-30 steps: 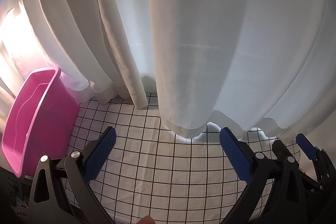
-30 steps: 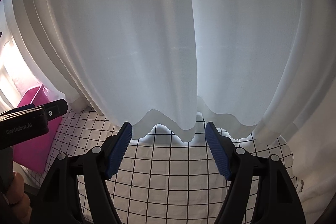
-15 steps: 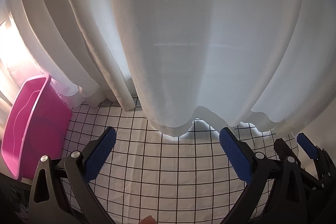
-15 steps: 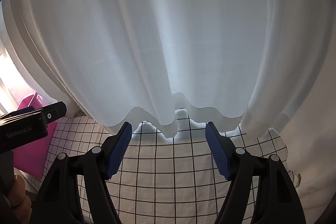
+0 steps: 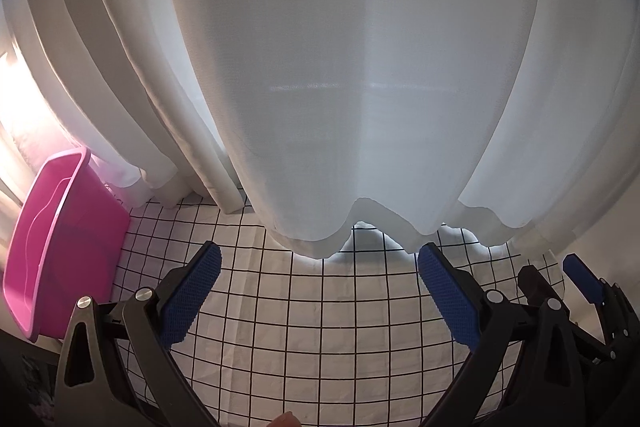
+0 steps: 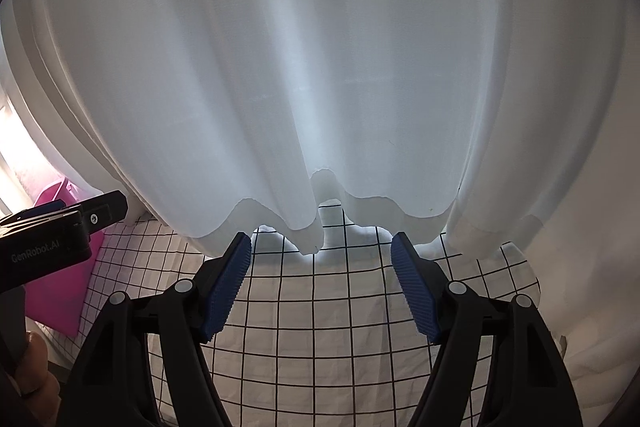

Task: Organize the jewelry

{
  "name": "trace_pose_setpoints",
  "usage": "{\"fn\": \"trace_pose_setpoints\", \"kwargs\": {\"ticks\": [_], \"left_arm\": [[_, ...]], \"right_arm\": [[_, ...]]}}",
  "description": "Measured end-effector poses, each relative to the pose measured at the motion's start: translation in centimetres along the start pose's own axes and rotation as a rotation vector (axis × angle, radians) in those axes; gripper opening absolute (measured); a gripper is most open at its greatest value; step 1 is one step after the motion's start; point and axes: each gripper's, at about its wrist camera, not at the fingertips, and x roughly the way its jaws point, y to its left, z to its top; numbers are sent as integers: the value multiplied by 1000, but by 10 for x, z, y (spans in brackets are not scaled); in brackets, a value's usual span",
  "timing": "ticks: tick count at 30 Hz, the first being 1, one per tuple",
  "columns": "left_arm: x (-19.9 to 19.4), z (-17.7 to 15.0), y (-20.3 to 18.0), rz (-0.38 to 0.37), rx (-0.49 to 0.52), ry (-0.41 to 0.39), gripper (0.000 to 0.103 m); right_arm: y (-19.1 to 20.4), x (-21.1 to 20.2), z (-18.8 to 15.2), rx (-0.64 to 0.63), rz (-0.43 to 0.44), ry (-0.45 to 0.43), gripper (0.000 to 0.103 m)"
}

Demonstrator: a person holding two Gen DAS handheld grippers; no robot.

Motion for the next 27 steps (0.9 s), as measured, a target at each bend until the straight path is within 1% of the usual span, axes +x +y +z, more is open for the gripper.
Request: {"fn": "trace_pose_setpoints", "kwargs": {"ticks": [19, 27], "left_arm": [[-7, -7, -11, -13, 38, -5, 97], [-9, -7, -8, -17, 38, -5, 97]], "right_arm": [[-10, -8, -8, 20, -2, -6, 69], [-8, -10, -9, 17, -4, -8, 69]]}}
